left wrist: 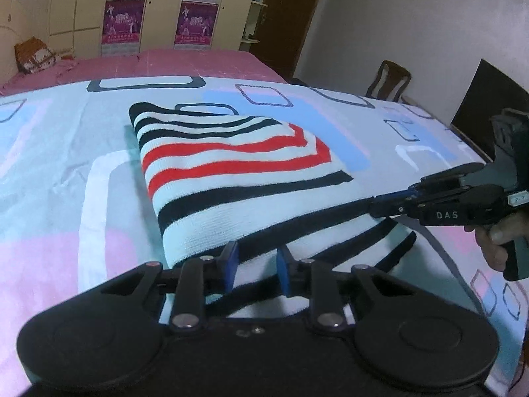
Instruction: Fold small clothes
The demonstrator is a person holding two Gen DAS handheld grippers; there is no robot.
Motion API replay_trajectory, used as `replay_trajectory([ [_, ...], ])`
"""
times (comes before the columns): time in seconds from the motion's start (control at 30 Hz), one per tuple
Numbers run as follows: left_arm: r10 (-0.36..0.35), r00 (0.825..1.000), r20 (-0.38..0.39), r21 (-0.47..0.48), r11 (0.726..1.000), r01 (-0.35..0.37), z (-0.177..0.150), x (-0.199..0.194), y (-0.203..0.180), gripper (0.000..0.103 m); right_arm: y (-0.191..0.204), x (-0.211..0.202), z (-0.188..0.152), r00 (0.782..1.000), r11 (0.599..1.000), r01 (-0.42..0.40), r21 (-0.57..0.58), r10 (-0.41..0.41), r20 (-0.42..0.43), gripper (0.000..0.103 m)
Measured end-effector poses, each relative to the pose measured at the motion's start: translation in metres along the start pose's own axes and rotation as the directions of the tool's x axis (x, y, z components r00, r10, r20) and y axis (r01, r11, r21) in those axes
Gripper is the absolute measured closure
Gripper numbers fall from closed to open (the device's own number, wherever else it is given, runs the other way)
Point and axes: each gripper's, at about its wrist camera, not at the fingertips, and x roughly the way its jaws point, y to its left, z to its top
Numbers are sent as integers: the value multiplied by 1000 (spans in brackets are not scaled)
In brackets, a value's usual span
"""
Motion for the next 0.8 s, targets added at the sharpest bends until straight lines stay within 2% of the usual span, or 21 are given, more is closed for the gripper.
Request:
replay_trajectory([
  [0.1,30,1000,-4,-6,1000,-30,-1,-2,-4,79,-3,0,-1,1000,1000,5,19,-5,-3,93],
  [0.17,69,998,-8,-7,998,-69,0,-13,-11,79,-5,-22,-3,1000,999,15,33,-15,16,92],
  [0.23,103,995,-15,-10,995,-103,-3,-24,-18,79,0,-42,-3,998,999,1,37,-3,59,92],
  [0.33,126,991,-32,-48,991,-128,-10,-34,-23,79,6,-56,-8,997,998,-40,47,37,61,92],
  [0.4,138,989,-44,-60,988,-141,-17,-32,-27,79,12,-50,-14,999,999,-45,23,45,30,92],
  [0.47,148,987,-64,-75,985,-153,-21,-22,-26,79,16,-29,-22,999,1000,5,-3,-5,-52,92],
  [0.5,153,986,-70,-82,984,-159,-22,-17,-25,79,14,-22,-26,998,1000,5,5,-5,-64,92],
  [0.67,197,978,-62,-70,977,-201,-25,-10,-29,79,6,-14,-27,999,998,-10,64,13,-48,92],
  [0.8,226,973,-44,-59,972,-228,-23,-26,-43,79,5,-27,-26,999,996,-11,84,14,-32,92],
])
